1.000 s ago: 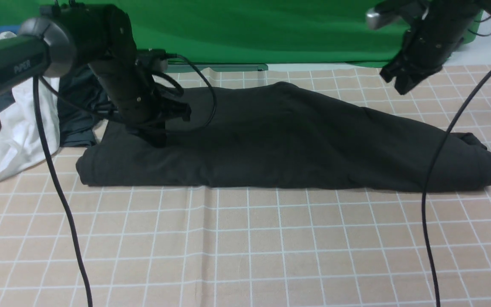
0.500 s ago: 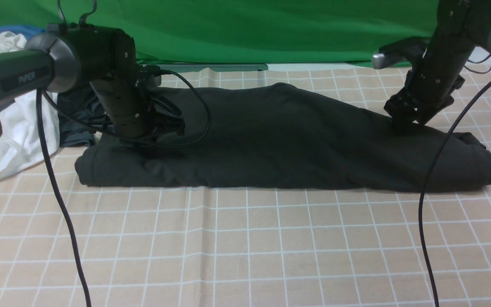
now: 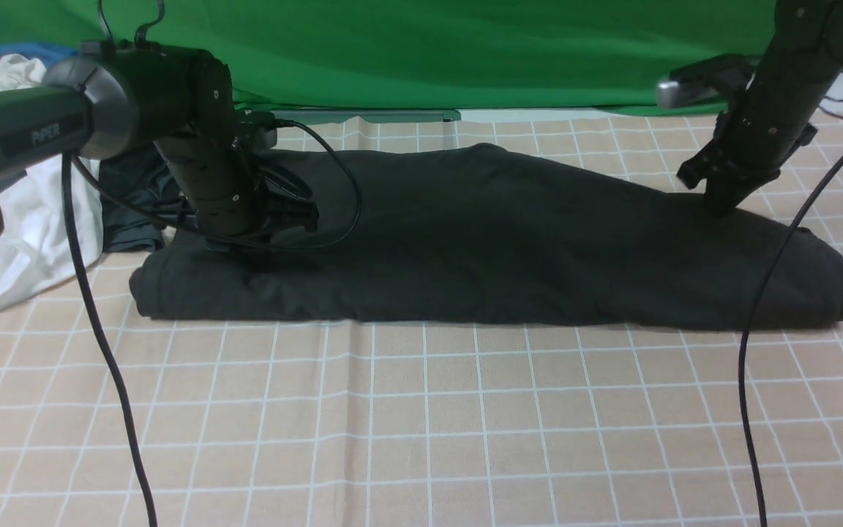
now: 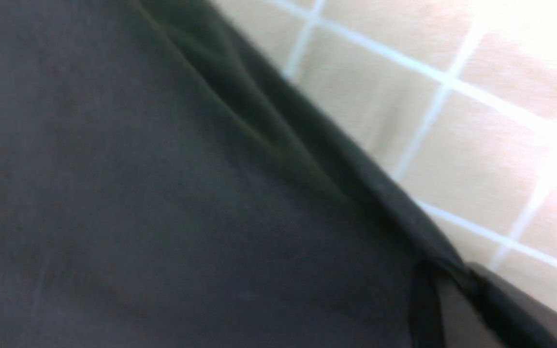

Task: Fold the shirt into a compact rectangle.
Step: 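Pull the folded dark garment lengthwise by its ends to straighten it flat on the table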

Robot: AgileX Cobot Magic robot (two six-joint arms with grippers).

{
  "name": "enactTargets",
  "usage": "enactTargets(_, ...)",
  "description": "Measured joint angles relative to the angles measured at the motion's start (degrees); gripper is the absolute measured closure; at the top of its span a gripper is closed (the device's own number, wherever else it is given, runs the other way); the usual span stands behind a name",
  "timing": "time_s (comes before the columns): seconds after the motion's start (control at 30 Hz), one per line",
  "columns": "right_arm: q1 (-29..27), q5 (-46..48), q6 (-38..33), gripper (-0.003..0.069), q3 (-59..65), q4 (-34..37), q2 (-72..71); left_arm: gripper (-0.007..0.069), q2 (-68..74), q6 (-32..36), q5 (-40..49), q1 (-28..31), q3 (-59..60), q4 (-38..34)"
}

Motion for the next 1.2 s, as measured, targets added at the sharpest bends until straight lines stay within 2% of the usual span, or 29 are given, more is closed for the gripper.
enactTargets(0.27, -2.1, -1.1, 1.1, 0.0605, 0.0, 1.3, -0.3, 0.0606, 0.0, 0.0, -0.1, 0.0, 0.0, -0.5)
enactTargets(0.37, -2.1, -3.2, 1.8, 0.0574, 0.0, 1.0, -0.3, 0.0606, 0.0, 0.0, -0.1, 0.0, 0.0, -0.5)
enactTargets(0.47, -2.4, -5.3, 3.9, 0.0456, -0.2, -2.9, -0.3, 0.0606, 0.0, 0.2, -0.1, 0.0, 0.0, -0.5)
enactTargets(0.6, -2.7, -2.1, 9.4, 0.0267, -1.7, -8.2, -0.6, 0.0606, -0.5, 0.2, 0.0, 0.0, 0.0, -0.3)
enactTargets(0.67, -2.7, -0.9, 10.8, 0.021, -1.9, -9.0, -2.1, 0.0606, -1.5, 0.2, 0.0, 0.0, 0.0, 0.1)
enactTargets(0.7, -2.7, -0.6, 11.0, 0.0208, -1.9, -8.6, -3.3, 0.0606, -2.2, 0.2, -0.2, 0.0, 0.0, 0.1)
enactTargets(0.77, -2.7, -0.4, 11.2, 0.0244, -1.9, -7.7, -5.2, 0.0606, -3.8, 0.2, -0.4, 0.0, 0.1, 0.2)
enactTargets(0.9, -2.8, -0.4, 11.2, 0.0514, -2.3, -6.2, -10.8, 0.0606, -8.4, 0.2, -0.2, 0.0, 1.8, 0.5)
enactTargets(0.97, -3.6, -0.4, 11.6, 0.0603, -1.9, -5.3, -13.4, 0.0606, -12.1, 0.0, -1.3, 0.1, 4.8, 1.8)
enactTargets(1.1, -5.2, -0.5, 11.8, 0.0624, 3.0, -3.7, -17.4, 0.0606, -17.5, -4.0, -3.2, 2.1, 11.6, 3.2)
enactTargets(1.2, -6.6, -0.2, 11.4, 0.0624, 10.1, -2.4, -20.6, 0.0606, -20.7, -4.5, -2.2, 6.6, 15.8, 1.4)
